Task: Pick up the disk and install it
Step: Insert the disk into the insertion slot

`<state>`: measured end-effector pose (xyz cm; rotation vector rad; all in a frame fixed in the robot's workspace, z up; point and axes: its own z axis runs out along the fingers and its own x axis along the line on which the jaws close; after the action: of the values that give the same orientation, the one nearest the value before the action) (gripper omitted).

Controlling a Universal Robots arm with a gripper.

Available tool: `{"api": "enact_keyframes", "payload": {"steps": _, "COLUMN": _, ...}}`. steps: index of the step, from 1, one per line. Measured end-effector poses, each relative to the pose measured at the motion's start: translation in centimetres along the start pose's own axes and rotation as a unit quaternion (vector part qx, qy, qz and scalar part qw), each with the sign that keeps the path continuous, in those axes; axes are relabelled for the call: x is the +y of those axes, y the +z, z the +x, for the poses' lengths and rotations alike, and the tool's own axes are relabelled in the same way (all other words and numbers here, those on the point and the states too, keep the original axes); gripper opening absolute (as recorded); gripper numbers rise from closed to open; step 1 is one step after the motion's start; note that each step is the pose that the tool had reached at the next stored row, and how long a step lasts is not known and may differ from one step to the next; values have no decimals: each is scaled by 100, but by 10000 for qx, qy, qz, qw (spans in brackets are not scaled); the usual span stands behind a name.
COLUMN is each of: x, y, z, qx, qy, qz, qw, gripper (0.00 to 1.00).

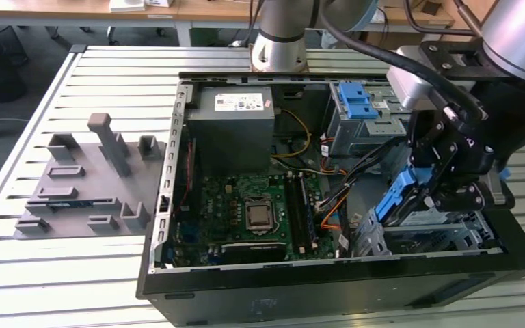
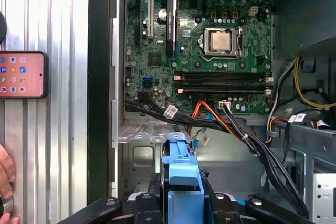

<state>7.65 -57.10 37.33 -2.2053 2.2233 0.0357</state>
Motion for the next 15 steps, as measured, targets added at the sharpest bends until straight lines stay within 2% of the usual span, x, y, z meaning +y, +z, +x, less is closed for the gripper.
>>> {"api": "enact_keyframes", "payload": {"steps": 15, "x": -1, "y": 140, "z": 3, "qx": -1, "qy": 0, "qz": 0, "qw": 10000, "gripper": 36}}
